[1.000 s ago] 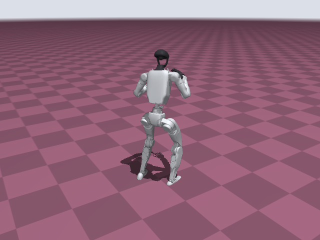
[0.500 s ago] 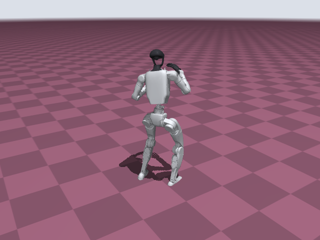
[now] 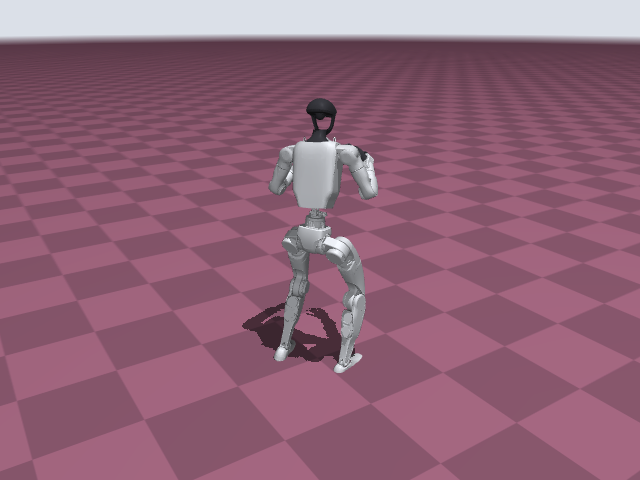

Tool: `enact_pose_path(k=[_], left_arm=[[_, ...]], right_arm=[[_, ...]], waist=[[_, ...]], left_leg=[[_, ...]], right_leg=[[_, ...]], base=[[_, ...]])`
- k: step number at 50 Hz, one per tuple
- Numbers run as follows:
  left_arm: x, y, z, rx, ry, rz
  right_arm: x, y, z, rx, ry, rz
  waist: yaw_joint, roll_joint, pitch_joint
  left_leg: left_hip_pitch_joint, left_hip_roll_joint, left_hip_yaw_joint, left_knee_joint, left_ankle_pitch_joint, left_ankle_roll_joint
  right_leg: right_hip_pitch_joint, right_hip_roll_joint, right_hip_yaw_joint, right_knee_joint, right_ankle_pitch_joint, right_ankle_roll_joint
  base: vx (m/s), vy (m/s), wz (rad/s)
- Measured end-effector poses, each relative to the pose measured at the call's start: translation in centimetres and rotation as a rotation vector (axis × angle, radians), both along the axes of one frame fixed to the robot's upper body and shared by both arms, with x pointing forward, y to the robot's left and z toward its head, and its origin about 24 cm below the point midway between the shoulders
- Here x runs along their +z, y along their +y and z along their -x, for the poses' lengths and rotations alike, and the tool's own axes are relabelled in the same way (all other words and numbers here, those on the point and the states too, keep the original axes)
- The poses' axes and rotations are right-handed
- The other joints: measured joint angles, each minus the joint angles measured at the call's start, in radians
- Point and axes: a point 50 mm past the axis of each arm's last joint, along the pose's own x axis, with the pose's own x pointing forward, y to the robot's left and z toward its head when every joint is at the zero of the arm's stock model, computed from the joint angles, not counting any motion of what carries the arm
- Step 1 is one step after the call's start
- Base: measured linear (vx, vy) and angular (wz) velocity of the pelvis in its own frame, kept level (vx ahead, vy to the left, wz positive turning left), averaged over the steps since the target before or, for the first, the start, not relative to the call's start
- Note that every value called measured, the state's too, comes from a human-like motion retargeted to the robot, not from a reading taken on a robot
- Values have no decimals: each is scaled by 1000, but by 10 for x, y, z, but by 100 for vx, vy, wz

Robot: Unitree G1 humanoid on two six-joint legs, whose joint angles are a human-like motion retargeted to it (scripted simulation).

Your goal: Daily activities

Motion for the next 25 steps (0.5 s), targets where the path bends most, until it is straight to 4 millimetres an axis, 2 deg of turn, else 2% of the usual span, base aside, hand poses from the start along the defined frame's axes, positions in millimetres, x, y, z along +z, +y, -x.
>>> enact_pose_path(k=[10,25], left_arm=[[-8,-3,1,-29,49,-10],[-18,12,-3,48,74,-41]], right_arm=[[-8,-8,0,-62,19,95],[-15,-6,-8,-110,14,-3]], waist=[[7,-6,-15],[13,43,-89]], left_leg=[[15,-2,-3,3,-11,-1],[70,-17,1,-43,-4,-9]], right_leg=[[26,-5,-7,-3,-11,-8],[78,-15,-8,-33,-26,-16]], base=[[0,0,0],[0,0,0]])
